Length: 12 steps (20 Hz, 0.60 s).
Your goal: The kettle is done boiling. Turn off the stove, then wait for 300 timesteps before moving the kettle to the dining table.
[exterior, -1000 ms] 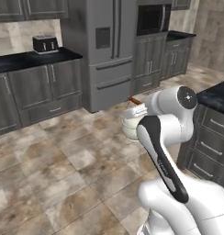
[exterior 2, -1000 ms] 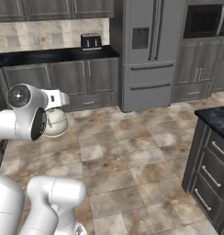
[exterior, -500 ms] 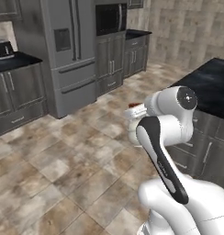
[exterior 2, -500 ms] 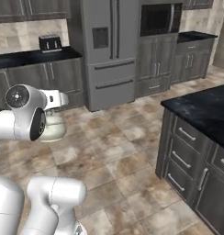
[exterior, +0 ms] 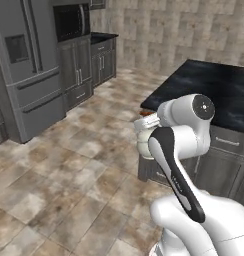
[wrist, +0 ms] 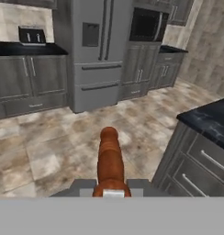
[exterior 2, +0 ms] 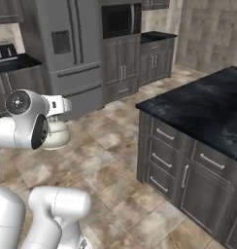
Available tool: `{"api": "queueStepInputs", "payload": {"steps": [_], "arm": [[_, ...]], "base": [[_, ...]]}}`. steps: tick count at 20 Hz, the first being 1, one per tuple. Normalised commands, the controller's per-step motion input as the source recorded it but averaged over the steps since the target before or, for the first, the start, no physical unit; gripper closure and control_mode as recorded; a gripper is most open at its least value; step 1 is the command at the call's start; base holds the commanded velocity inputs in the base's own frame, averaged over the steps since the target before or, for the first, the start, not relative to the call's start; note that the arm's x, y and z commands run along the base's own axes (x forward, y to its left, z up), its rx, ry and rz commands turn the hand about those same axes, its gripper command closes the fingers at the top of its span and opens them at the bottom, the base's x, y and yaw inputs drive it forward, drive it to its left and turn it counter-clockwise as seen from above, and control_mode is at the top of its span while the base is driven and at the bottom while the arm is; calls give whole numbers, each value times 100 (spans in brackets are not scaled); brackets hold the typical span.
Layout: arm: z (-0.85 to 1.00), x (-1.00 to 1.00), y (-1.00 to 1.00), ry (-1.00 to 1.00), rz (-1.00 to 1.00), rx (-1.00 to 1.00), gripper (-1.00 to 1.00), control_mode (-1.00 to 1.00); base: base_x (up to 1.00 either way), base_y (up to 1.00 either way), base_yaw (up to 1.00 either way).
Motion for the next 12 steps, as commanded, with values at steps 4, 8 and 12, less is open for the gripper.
{"api": "queueStepInputs", "payload": {"steps": [4, 8, 12], "arm": [[0, 0, 0, 0, 0, 0, 100, 100], [0, 0, 0, 0, 0, 0, 100, 100], [0, 0, 0, 0, 0, 0, 100, 100]], "base": [[54, 0, -40], [59, 0, -40], [65, 0, -39]]}}
